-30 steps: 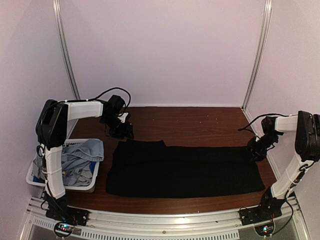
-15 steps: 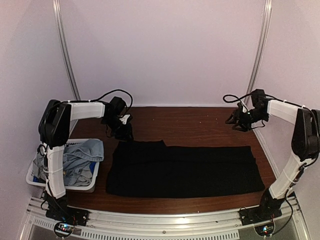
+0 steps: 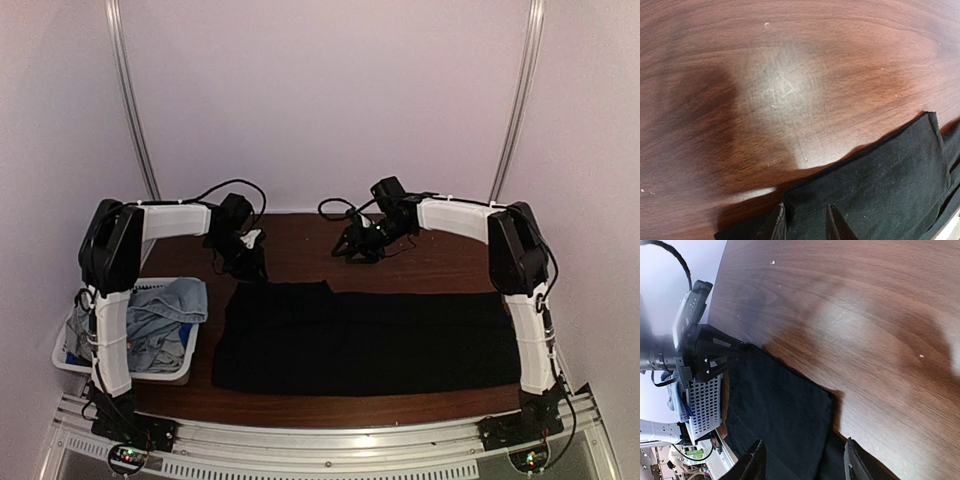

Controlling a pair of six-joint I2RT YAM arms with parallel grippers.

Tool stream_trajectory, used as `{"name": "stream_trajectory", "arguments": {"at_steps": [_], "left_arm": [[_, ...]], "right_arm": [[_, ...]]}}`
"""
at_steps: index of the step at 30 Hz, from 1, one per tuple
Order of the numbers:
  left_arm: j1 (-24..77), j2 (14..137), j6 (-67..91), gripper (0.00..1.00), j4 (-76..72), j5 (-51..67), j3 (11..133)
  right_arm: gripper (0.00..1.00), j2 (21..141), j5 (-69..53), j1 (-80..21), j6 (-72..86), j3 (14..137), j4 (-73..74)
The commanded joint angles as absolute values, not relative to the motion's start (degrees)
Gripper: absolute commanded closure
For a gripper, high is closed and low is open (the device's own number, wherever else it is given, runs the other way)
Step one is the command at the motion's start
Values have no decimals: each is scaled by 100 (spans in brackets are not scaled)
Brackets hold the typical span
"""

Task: Fold and stack the mixed laundry pile
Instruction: Adjust the rectangle-folded T-shirt at the center of the board.

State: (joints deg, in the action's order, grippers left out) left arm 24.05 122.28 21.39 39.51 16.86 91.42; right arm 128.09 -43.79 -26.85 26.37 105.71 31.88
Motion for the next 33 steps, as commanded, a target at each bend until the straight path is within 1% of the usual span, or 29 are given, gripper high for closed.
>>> {"name": "stream_trajectory", "arguments": {"at_steps": [1, 8, 12, 14, 16, 20, 26, 29, 30, 32, 33], "left_arm": [[2402, 12328, 2153, 71, 3935, 1794, 9309], [2318, 12374, 2149, 73, 3946, 1853, 9360], [2285, 12431, 2146, 82, 3946, 1927, 9378], [2277, 12446, 2147, 89, 3946, 1961, 9378], [2274, 12445, 2129, 93, 3946, 1968, 9378], [2251, 12462, 2106, 96, 3946, 1996, 9387], [2232, 12470, 2070, 99, 3942, 2021, 9387], [2223, 12477, 2049, 100, 3946, 2031, 9378], [2224, 12471, 2040, 100, 3946, 2041, 9378], [2224, 12457, 2033, 100, 3946, 2047, 9393], [2224, 12442, 2033, 100, 3946, 2068, 9402]], "right_arm": [[47, 13332, -4415, -2917, 2900, 11274, 3350], [49, 14019, -4469, -3122, 2887, 11860, 3621], [50, 14218, -4284, -3198, 2733, 11940, 3875], [51, 14257, -4124, -3228, 2666, 11943, 3987], [52, 14309, -4091, -3263, 2625, 11944, 4046], [55, 14417, -4107, -3357, 2585, 12053, 4118], [64, 14616, -3987, -3454, 2592, 12263, 4303], [73, 14695, -3929, -3461, 2654, 12327, 4298], [77, 14723, -3909, -3458, 2676, 12374, 4303], [91, 14752, -3894, -3454, 2679, 12478, 4327], [97, 14721, -3891, -3455, 2681, 12507, 4329]]}}
